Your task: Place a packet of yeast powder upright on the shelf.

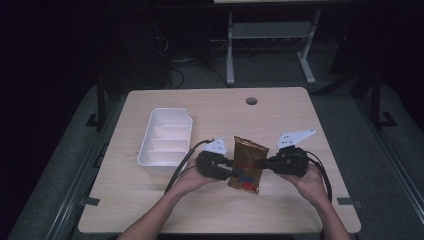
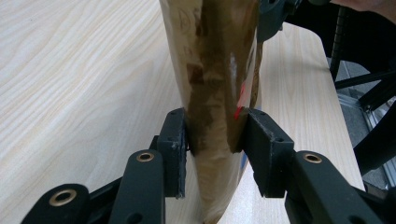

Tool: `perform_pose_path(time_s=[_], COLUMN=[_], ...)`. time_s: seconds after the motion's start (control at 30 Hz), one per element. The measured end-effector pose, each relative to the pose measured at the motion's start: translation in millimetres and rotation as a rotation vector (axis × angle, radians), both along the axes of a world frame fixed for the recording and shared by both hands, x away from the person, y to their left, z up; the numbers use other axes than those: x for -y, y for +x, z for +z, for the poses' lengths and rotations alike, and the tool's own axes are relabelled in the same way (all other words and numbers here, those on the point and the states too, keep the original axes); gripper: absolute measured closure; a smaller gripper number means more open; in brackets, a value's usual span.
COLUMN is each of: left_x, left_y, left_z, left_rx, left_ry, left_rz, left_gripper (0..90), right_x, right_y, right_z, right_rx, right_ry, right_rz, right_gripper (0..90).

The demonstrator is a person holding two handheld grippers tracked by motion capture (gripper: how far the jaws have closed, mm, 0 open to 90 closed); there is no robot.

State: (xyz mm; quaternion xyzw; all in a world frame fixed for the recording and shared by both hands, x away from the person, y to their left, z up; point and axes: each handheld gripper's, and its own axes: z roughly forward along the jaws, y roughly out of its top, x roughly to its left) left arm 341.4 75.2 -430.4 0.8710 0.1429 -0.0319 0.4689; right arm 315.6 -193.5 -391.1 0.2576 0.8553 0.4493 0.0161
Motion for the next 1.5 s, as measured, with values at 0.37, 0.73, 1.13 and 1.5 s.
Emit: perform_pose_path(time_s=[0.37,0.73,1.13,1.5], left_x=[-15.7,-24.8,-42.3,-54.5], left_y=[-9.2,-26.0,-41.8,-52.0], left_z=[-1.8,0.0,-5.7,-7.3], left_rx=[0.024,0.065,0.065,0.061], left_ry=[0.011,0.052,0.059,0.054], left_rz=[0.049,0.037,0.032,0.026], left_gripper=[48.4,43.1,39.1,36.5], right_x=[22.3,35.7,33.2,18.1], right_y=[-0.6,10.1,32.0,52.8], right_z=[9.2,18.1,33.2,44.4], right_rx=[0.017,0.015,0.022,0.026], right_ry=[-0.005,-0.009,-0.035,-0.059], right_rz=[-0.067,-0.119,-0.142,-0.142], right_gripper=[89.9,89.9,89.9,89.9])
